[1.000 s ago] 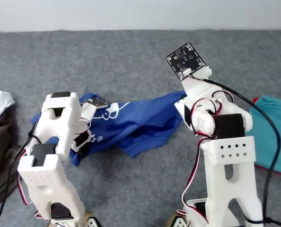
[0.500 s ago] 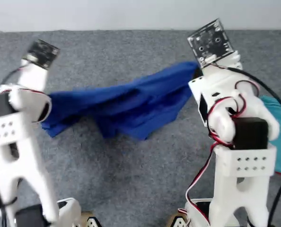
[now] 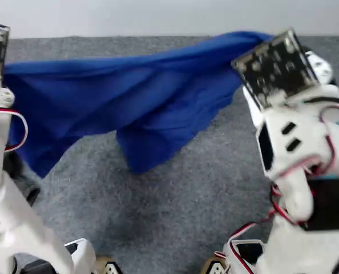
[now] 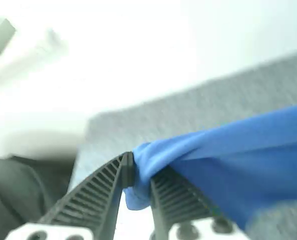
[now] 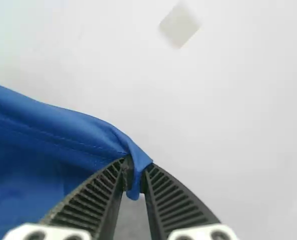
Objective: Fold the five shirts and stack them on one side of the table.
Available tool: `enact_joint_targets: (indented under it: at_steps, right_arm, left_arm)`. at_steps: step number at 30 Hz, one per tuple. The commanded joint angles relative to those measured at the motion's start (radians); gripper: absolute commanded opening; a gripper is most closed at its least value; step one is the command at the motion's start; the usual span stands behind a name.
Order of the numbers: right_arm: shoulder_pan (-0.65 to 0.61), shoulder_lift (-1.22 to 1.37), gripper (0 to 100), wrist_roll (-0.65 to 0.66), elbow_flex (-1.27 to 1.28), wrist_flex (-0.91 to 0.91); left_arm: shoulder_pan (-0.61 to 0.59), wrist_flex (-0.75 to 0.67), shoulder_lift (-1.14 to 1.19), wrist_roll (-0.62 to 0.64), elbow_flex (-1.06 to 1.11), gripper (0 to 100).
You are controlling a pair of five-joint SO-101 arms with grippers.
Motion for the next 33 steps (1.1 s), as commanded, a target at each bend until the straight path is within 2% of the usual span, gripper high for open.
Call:
enact_joint_targets:
  at_steps: [1, 4, 12, 19, 25, 28, 33]
  right_arm:
    - [-0.010, -0.019, 0.9, 0.094, -0.114, -0.077]
    - [-0.012, -0.022, 0.9, 0.169, -0.166, -0.130]
    - [-0.012, -0.047, 0.9, 0.315, -0.307, -0.162]
    - [-0.002, -0.148, 0.9, 0.413, -0.336, -0.157]
    - [0.033, -0.196, 0.9, 0.466, -0.334, -0.085]
    - [0.081, -0.163, 1.0, 0.465, -0.333, 0.027]
    - [0.084, -0.022, 1.0, 0.436, -0.333, 0.205]
  left_arm:
    - [-0.014, -0.023, -0.020, 0.009, -0.108, 1]
    - [-0.014, -0.008, -0.021, 0.009, -0.143, 1]
    - [-0.014, 0.161, -0.021, 0.008, -0.297, 1]
    - [-0.006, 0.163, -0.074, 0.008, -0.364, 1]
    - [0.118, 0.163, -0.252, -0.063, -0.163, 1]
    - [0.126, 0.161, -0.324, -0.069, 0.007, 1]
    - [0.133, 0.138, -0.350, -0.072, 0.288, 1]
